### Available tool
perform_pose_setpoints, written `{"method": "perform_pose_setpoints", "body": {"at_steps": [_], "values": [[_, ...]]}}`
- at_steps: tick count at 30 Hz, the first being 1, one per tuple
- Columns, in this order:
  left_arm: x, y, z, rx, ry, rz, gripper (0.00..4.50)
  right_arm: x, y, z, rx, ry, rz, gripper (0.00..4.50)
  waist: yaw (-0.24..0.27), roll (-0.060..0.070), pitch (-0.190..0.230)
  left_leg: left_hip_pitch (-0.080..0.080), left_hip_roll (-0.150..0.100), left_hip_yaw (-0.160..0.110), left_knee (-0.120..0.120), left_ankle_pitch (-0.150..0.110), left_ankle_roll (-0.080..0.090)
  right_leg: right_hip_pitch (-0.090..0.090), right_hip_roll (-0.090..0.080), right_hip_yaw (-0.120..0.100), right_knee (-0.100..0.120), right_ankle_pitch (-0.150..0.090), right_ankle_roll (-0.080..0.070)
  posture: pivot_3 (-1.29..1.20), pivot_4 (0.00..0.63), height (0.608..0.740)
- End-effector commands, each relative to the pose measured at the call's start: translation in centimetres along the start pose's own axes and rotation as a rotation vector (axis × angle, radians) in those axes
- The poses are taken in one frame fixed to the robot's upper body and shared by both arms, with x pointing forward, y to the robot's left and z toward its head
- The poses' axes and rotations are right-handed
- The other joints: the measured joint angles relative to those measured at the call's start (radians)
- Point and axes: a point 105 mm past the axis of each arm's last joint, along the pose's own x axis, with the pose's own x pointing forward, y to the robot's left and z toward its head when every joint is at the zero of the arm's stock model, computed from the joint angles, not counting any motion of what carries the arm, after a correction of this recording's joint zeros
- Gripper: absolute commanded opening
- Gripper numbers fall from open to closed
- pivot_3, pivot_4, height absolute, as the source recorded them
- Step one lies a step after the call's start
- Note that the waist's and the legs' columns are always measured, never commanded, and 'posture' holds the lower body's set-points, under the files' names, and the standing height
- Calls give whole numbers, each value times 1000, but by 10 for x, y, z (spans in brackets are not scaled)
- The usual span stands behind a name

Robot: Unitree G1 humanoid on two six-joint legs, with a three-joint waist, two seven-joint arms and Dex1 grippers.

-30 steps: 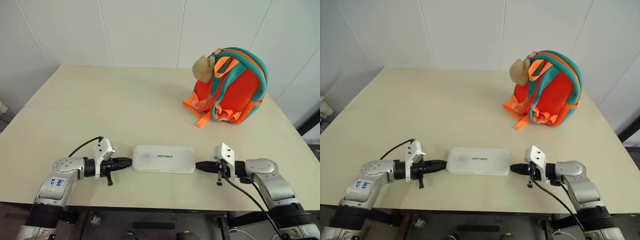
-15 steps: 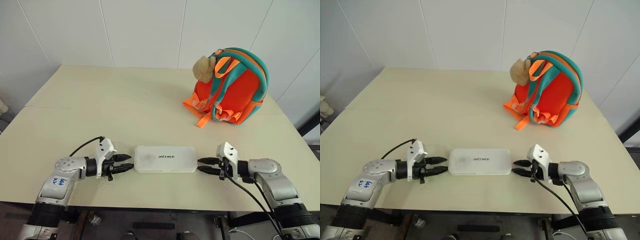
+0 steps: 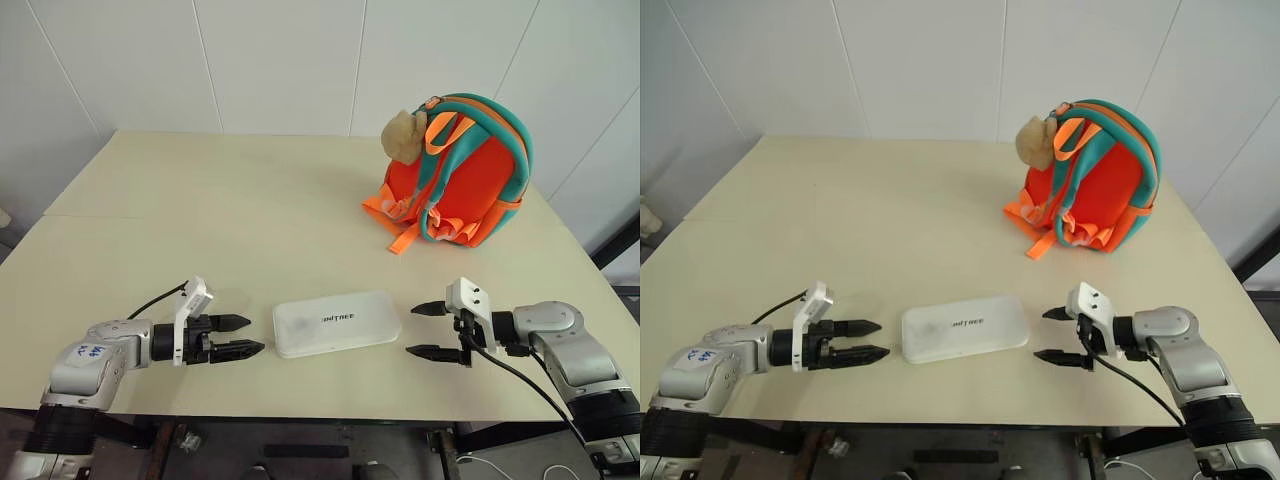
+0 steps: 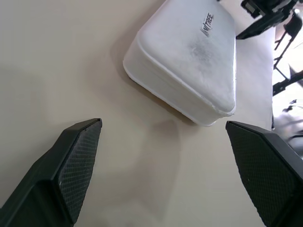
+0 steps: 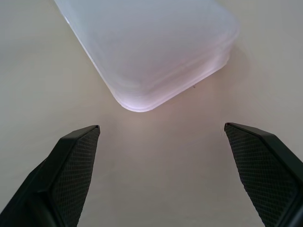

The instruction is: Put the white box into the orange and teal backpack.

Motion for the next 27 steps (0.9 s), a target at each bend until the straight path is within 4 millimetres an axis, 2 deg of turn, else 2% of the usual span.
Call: {"method": "perform_pose_setpoints", "body": {"at_steps": [1,5,11,15,22,27], "values": [[0,6,0,-183,-4,9,4500,-1,4,13,-54,1,44,4470,0,0,0,0,0,0,0,0,0,0,0,0,0,0,0,0,150,740],[11,-8,6,-377,-8,-88,4500,5,6,16,-75,3,58,4470,0,0,0,0,0,0,1,0,0,0,0,0,1,0,1,0,150,740],[21,-19,5,-605,37,-126,4500,13,3,18,-95,13,68,4470,3,0,0,0,0,-1,1,0,0,0,0,0,0,0,2,0,150,740],[23,-21,1,-677,73,-111,4500,15,2,20,-103,10,71,4470,3,0,0,-1,0,-1,1,-1,-1,0,0,-1,0,0,2,0,150,740],[26,-11,-6,-762,69,-69,4500,19,4,22,-114,-1,78,4470,3,0,0,0,0,-1,2,0,-1,1,0,-1,1,0,2,0,150,740],[27,-18,-5,-790,72,-129,4500,19,5,24,-120,-6,78,4470,2,0,0,0,0,-1,2,0,-1,1,0,-1,1,0,2,0,150,740]]}}
